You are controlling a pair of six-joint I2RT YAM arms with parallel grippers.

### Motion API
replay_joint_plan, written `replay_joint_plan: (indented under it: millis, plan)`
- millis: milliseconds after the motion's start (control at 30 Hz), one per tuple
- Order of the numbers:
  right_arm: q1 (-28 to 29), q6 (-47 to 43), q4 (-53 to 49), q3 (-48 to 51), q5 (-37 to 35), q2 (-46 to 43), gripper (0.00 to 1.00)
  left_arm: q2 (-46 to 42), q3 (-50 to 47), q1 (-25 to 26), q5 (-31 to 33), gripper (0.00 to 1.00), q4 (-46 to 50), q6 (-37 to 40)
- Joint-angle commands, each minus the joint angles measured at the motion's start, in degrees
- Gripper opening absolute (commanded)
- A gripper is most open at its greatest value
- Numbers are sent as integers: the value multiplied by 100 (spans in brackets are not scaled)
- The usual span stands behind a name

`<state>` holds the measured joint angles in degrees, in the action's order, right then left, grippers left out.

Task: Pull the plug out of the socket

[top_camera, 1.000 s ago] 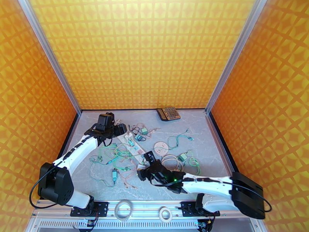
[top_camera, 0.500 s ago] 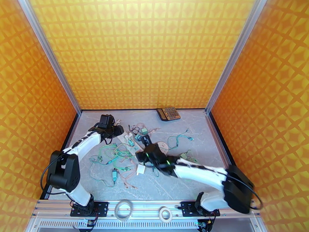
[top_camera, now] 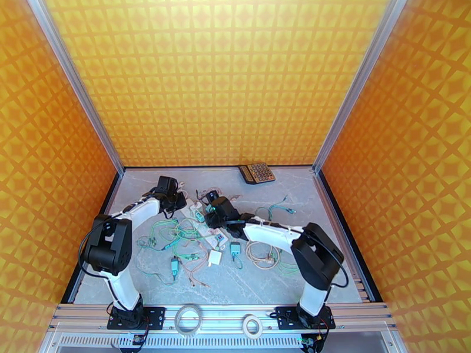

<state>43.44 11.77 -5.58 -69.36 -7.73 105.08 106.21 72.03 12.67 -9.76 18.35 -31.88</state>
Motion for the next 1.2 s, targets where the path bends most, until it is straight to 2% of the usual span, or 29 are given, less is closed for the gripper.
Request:
replay_joint_plan:
  millis: [0,133,233,400,567,1167]
  plan:
    - [-54,109,-5,-286,443,259,53,173,143,-27,-219,8,-148,-41]
    - [-64,63,1,-415,592,404,52,297,122,-20,-255,8,-131,-58]
    - [-66,31,-14,-468,987,444,48,356,122,-24,-259,8,-88,-62]
    - [-42,77,-33,-538,1286,493,48,501,158,-23,-263,8,-35,-101]
    - [-29,57,-229,-799,1154,676,49,489,115,-9,-286,8,-62,-117]
    - [-29,0,-724,-1633,961,1501,40,434,120,23,-299,8,-8,-84]
